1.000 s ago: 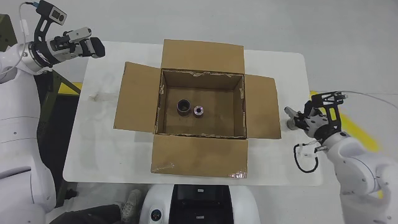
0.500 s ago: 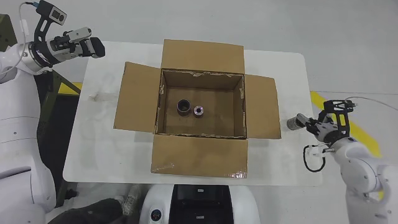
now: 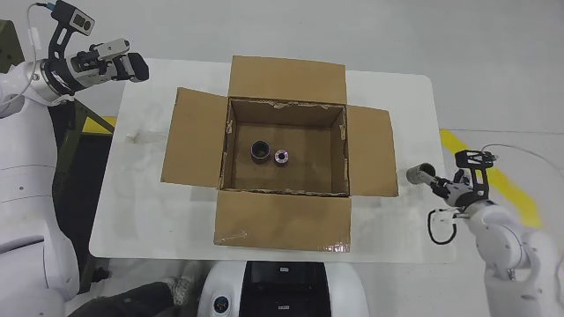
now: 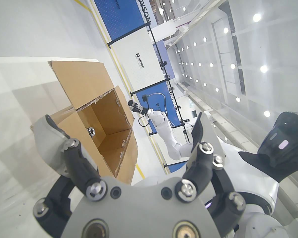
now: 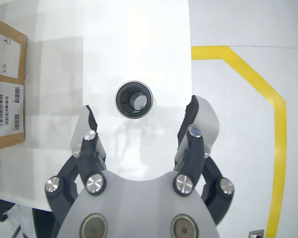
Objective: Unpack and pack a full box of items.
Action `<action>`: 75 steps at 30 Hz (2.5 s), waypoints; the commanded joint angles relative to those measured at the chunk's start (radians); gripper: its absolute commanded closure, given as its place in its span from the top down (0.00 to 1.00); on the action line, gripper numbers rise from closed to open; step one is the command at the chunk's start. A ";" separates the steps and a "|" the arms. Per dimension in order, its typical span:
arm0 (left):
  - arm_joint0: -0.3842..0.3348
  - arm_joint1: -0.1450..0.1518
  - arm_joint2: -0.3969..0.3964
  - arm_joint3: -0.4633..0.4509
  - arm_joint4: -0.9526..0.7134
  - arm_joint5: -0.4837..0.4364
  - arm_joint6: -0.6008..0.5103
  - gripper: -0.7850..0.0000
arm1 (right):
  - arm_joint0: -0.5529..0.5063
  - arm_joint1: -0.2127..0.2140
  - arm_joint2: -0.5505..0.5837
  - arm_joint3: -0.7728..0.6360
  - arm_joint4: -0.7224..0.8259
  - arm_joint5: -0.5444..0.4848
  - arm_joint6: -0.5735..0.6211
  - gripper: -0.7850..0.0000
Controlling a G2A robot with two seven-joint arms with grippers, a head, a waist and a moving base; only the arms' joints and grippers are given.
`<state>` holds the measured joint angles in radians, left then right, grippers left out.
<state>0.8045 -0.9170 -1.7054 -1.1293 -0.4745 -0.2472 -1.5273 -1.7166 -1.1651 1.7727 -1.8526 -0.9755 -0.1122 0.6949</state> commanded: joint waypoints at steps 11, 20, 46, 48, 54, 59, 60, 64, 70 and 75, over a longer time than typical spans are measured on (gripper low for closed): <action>0.000 0.000 0.000 0.000 0.000 0.000 0.000 1.00 | 0.054 0.000 -0.053 0.088 -0.002 0.005 -0.025 0.98; 0.000 0.000 0.000 0.000 0.000 0.000 0.000 1.00 | 0.117 -0.001 -0.102 0.164 -0.004 0.004 -0.033 0.97; 0.000 0.000 0.000 0.000 0.000 0.000 0.000 1.00 | 0.145 0.003 -0.163 0.162 -0.061 0.047 -0.010 0.14; 0.000 0.000 0.000 0.000 0.000 0.000 0.000 1.00 | 0.143 0.003 -0.161 0.153 -0.067 0.051 -0.009 0.04; 0.000 0.000 0.000 0.000 0.000 0.000 0.000 1.00 | 0.124 0.005 -0.144 0.119 -0.062 0.061 -0.014 0.00; 0.000 0.000 0.000 0.000 0.000 0.000 0.000 1.00 | 0.092 0.007 -0.122 0.064 -0.055 0.069 -0.024 0.00; 0.000 0.000 0.000 0.000 0.000 0.000 0.000 1.00 | 0.085 0.008 -0.117 0.050 -0.058 0.072 -0.022 0.00; 0.000 0.000 0.000 0.000 0.000 0.000 0.000 1.00 | 0.053 0.010 -0.086 -0.024 -0.056 0.075 -0.032 0.00; 0.000 0.000 0.000 0.000 0.000 0.000 0.000 1.00 | 0.022 0.013 -0.049 -0.137 -0.064 0.079 -0.033 0.00; 0.000 0.000 0.000 0.000 0.000 0.000 0.000 1.00 | 0.024 0.013 -0.037 -0.227 -0.054 0.092 -0.014 0.00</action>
<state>0.8045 -0.9170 -1.7054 -1.1293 -0.4745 -0.2472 -1.5273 -1.6961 -1.1519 1.7353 -2.0610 -1.0318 -0.0231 0.6719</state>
